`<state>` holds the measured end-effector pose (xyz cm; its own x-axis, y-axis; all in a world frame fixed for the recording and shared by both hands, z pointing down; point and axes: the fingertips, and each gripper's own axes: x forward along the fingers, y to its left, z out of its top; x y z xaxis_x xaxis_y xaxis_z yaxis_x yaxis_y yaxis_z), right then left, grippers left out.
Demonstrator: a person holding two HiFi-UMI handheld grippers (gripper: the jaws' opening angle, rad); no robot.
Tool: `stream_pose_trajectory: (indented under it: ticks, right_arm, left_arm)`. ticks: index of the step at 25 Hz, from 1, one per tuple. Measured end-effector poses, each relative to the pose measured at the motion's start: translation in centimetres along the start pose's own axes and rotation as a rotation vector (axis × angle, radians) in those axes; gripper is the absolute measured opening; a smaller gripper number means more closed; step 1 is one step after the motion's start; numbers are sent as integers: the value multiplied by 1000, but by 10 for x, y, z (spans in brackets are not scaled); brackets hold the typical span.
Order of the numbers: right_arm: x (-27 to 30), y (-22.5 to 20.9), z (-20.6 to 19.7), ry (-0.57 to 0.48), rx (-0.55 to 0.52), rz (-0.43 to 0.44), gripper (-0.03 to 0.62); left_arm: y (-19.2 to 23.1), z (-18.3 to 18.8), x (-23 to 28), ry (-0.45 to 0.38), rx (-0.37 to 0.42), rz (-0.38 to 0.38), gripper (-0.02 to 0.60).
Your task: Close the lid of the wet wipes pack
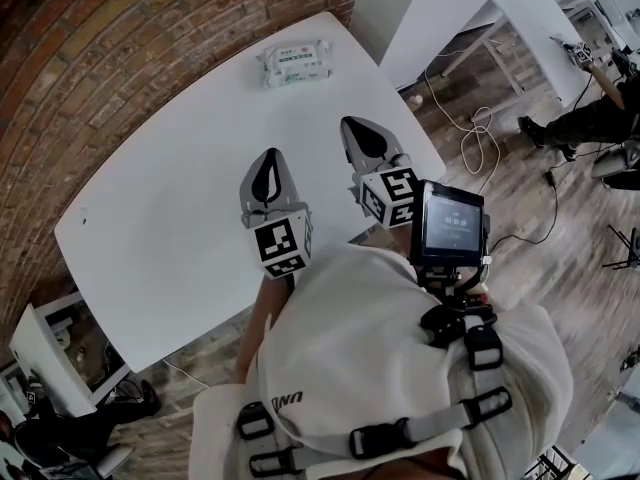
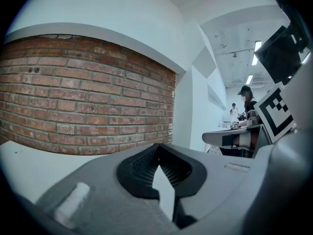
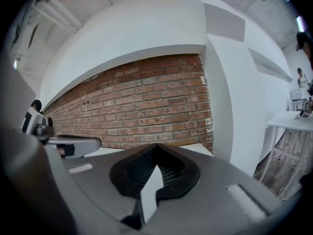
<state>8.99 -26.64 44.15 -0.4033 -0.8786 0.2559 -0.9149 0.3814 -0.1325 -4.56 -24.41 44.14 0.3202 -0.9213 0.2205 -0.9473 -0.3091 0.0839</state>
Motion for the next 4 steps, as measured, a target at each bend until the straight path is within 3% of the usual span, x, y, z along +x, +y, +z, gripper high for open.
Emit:
stream_pose_trajectory:
  ticks: [4]
  right_arm:
    - [-1, 0, 1, 1, -7, -2, 6]
  left_arm:
    - [-2, 0, -1, -5, 1, 0, -2]
